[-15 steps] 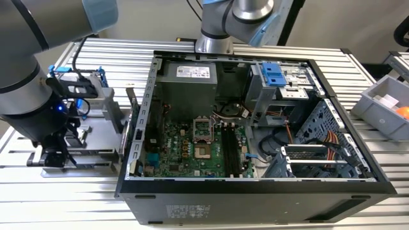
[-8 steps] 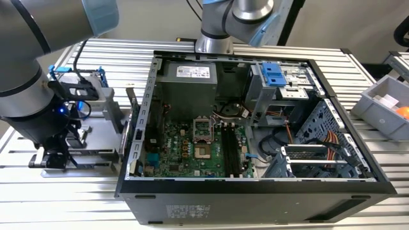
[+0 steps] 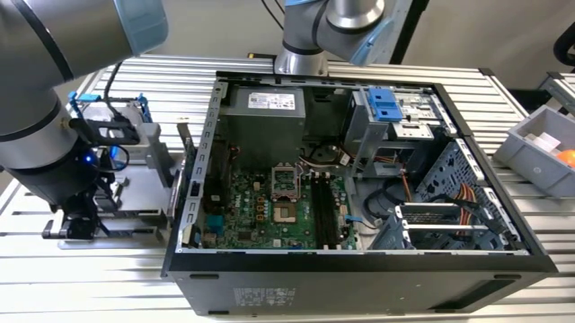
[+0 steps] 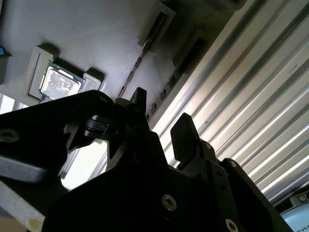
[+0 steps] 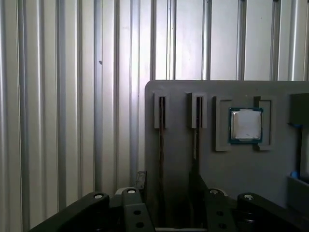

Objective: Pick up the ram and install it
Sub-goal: 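Pick up the ram and move it above insertion slot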

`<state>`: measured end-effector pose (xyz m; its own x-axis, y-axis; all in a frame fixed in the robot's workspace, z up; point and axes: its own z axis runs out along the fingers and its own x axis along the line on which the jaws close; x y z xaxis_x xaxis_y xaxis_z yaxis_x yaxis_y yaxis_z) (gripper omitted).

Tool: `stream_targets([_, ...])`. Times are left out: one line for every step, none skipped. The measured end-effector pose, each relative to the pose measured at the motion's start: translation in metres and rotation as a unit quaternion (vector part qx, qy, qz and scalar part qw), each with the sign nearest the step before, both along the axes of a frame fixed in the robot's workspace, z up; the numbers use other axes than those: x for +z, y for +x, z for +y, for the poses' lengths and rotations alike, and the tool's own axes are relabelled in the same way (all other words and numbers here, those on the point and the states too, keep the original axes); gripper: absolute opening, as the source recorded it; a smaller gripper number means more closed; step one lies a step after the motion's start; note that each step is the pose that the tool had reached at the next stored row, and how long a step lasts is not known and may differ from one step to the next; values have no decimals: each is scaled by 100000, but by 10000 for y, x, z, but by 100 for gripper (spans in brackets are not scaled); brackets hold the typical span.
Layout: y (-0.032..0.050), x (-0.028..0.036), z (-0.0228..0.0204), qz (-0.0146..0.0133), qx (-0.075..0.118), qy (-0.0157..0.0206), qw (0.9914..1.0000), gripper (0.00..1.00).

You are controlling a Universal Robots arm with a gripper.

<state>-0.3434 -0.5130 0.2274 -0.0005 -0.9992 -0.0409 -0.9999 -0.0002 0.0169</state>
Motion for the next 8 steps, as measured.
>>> stream_targets([-1,-6,-2,3,-2,-3,100000,100])
stream_targets([-1,-12,-5,1,-5,-3,100000,100])
stream_targets([-2,-20,-7,7,-3,-5,100000,100])
stream_targets([-2,-27,-9,9,-5,-9,100000,100])
stream_targets([-2,-35,-9,6,-4,-6,100000,100])
stream_targets([-2,-44,-9,3,-3,-3,100000,100])
stream_targets([-2,-53,-9,5,-3,-6,100000,100])
stream_targets([-2,-62,-9,3,0,-1,100000,100])
